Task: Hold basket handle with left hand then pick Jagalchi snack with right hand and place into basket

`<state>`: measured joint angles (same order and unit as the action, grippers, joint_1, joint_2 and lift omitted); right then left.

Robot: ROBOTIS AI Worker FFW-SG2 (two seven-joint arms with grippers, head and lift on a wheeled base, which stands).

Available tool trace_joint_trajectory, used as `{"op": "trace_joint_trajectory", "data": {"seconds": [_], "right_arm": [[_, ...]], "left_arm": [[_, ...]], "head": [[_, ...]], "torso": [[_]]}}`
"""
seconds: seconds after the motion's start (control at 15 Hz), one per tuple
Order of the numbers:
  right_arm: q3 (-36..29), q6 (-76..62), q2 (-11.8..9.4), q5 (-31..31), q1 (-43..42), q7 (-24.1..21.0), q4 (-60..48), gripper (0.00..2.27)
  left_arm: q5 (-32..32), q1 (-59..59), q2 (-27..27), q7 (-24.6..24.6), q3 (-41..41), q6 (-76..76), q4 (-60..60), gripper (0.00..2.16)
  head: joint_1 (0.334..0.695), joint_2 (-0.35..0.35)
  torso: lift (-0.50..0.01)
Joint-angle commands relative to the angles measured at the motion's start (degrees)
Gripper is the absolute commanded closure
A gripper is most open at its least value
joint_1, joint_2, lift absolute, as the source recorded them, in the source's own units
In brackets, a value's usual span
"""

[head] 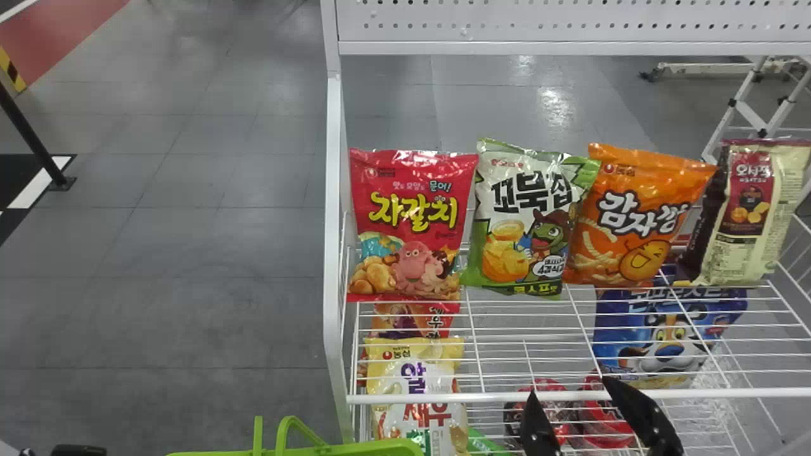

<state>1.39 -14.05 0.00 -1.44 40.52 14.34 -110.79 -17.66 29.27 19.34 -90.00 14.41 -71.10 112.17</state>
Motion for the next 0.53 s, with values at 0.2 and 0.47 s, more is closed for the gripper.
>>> {"op": "trace_joint_trajectory", "data": {"seconds": [0.2,0.47], "right_arm": [[4.59,10.68,0.05,1.18,-7.03,-1.69,-1.98,0.10],[8.98,19.64,0.05,2.58,-14.42,-4.41,-1.98,0.10]], "left_arm": [[0.26,0.00,0.00,-0.57,0.18,-0.93,0.69,2.14],[0.26,0.00,0.00,-0.57,0.35,-1.28,0.86,2.15]], "head": [[0.695,0.068],[0.695,0.125]], "torso": [[-0.009],[-0.009]]}}
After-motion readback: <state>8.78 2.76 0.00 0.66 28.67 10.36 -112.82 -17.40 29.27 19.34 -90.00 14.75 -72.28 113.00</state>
